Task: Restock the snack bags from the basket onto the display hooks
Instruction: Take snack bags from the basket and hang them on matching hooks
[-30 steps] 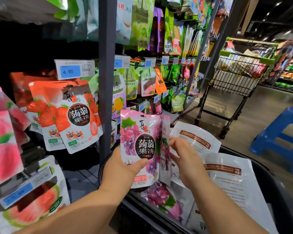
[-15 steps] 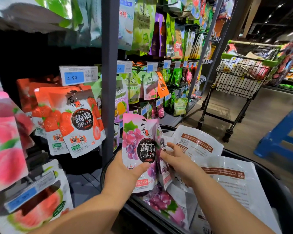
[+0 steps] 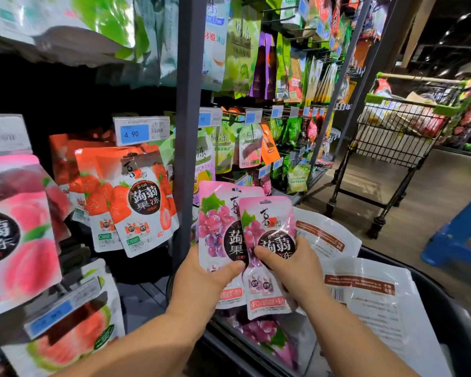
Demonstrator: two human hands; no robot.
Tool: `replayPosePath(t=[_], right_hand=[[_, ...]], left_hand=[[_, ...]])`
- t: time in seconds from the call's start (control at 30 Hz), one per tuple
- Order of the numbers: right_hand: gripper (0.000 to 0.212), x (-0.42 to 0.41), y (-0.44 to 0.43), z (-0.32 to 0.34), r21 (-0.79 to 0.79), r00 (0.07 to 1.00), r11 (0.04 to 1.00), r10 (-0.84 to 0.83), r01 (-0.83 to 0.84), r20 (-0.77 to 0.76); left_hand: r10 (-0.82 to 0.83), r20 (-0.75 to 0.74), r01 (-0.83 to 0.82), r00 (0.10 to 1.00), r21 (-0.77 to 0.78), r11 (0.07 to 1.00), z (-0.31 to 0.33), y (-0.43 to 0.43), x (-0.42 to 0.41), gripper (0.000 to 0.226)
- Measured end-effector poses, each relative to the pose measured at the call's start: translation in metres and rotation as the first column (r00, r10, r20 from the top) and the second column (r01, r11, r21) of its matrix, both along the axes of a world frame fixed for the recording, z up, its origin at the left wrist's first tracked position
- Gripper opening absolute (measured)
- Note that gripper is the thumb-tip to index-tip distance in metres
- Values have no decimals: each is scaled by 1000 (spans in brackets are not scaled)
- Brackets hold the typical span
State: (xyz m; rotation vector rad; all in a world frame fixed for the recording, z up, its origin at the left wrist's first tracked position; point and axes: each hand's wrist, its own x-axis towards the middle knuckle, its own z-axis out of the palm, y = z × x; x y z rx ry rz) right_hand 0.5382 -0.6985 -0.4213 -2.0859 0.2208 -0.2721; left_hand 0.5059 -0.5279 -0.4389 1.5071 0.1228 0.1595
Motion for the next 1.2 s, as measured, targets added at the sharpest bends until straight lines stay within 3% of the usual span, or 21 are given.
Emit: replayPosePath(t=[0.37,0.53,0.7,0.8,0.87,0.93,1.1,1.2], right_hand=[[63,-26,6,22,-112,992,991,-62,74,114],[45,-29,8,24,-102,986,994,-8,25,164],[44,-35,5,33,53,978,987,140,-150,158],[77,-37,6,46,166,919,904,389,-394,65],[113,-40,15,56,145,863,854,505,-499,-5],[125,-35,21,57,142,823,815,568,-562,0],[122,-20,52,60,362,756,675,634,-643,160],[109,-19,73,66,379,744,644,618,-665,256]], left_hand=[[2,41,-1,999,-13,1000,13,-8,-8,59],[66,45,-62,997,-82,995,15,-10,-12,29],[70,58,-62,996,-129,990,34,0,-19,25],[110,72,-99,991,-147,984,51,22,-24,35],[167,55,-157,984,-159,975,60,37,-26,77],[201,43,-188,979,-204,961,62,53,-25,102],[247,87,-227,965,-197,954,74,88,-36,46],[260,141,-239,955,-146,960,79,108,-48,51]])
